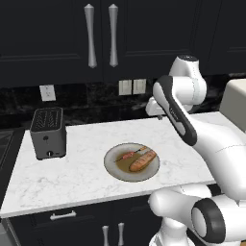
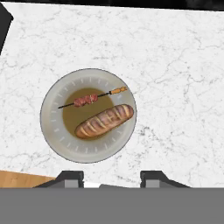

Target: Pick up the kebab skewer and baguette bread, and place them inside the toaster oven. Close the toaster oven door and start by setting the timer.

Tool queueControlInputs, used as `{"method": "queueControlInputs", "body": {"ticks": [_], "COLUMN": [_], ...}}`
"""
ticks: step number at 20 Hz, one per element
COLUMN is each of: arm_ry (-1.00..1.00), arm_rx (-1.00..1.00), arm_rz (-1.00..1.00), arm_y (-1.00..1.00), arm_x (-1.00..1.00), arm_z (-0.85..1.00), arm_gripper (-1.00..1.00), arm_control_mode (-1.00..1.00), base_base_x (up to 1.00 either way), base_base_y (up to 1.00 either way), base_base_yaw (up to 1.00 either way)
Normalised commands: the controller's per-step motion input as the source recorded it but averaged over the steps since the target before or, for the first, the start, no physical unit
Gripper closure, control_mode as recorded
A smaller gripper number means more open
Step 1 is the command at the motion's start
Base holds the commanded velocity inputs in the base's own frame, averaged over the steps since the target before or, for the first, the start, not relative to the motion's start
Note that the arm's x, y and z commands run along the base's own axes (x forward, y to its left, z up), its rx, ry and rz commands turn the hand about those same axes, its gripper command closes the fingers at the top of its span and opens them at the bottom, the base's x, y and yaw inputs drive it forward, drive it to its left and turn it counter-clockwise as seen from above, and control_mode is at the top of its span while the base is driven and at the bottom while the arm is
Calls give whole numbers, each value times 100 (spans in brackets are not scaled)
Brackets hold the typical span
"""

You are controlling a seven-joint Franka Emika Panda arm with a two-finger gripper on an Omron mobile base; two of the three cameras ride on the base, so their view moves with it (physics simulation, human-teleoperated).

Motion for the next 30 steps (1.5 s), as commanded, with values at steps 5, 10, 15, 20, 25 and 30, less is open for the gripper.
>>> {"method": "queueControlInputs", "body": {"ticks": [5,10,15,20,25,30], "arm_ry": [0,0,0,0,0,0], "arm_rx": [0,0,0,0,0,0], "arm_rz": [0,0,0,0,0,0], "arm_y": [0,0,0,0,0,0], "arm_x": [0,0,0,0,0,0], "arm_z": [0,0,0,0,0,0], "arm_gripper": [-100,-100,-100,-100,-100,-100], "arm_control_mode": [100,100,100,100,100,100], "base_base_x": [0,0,0,0,0,0], "base_base_y": [0,0,-1,-38,-56,-48], "base_base_yaw": [0,0,0,0,0,0]}}
